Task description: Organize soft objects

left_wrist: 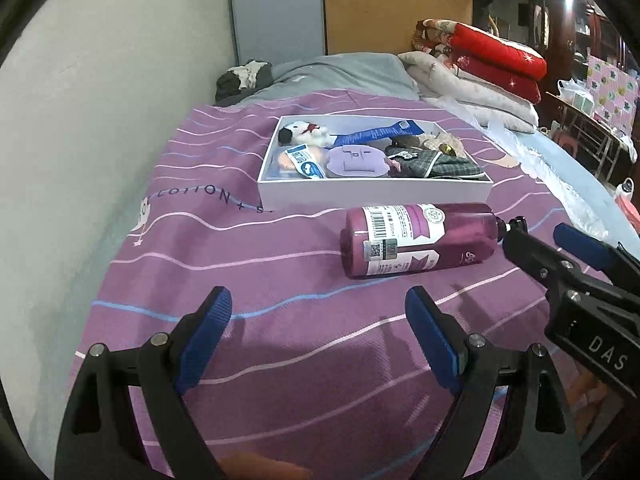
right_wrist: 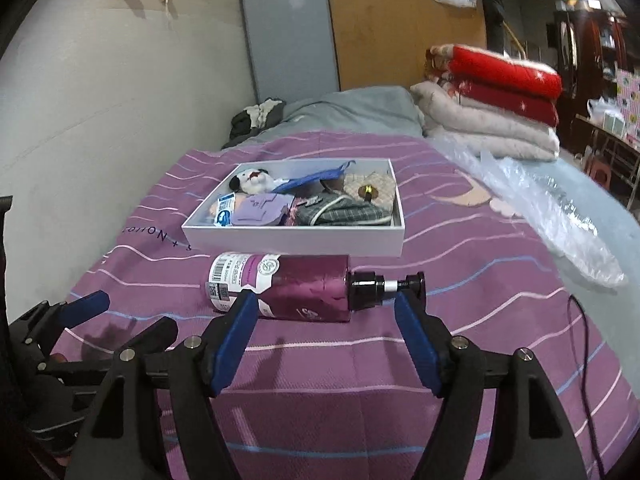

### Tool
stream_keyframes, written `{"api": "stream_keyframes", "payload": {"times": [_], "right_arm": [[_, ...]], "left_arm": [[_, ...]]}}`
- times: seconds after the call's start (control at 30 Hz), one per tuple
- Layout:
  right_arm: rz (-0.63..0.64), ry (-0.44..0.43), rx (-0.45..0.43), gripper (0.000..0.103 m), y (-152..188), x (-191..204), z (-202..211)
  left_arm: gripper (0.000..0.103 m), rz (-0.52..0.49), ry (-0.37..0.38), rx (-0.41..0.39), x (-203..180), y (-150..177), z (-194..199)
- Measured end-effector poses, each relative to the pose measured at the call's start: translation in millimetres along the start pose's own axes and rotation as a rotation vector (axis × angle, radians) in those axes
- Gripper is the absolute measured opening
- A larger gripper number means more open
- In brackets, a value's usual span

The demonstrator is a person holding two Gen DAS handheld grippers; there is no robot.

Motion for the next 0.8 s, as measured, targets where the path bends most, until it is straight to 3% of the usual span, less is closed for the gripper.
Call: {"api": "stream_keyframes", "payload": {"times": [0.17, 0.63, 0.8], "right_arm": [[-0.043, -0.025, 0.042, 0.073, 7.4, -2.9, -5.8], [0.009, -0.015, 0.023, 0.077, 6.9, 7.1, -0.9], [0.002, -0.010, 0.038, 0.078, 8.6, 6.0, -1.5]], "left_arm": [[0.089, -0.002, -0.001, -0.001, -0.5, 0.4, -0.3], [0.089, 0.015, -0.002, 0.021, 3.3, 3.3, -2.3], [0.089, 0.043, 0.020, 0.063, 4.9, 8.6, -3.2]]}}
Point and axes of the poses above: each gripper's, at about its wrist camera, not at the fingertips, and z roughly against the way its jaws point, x to its left, y to its underside, the point moved 7 cm from there along -z, roughly the way its jaws point, and after that the axes turned 6 degrees about -x, right-handed, at the moved point
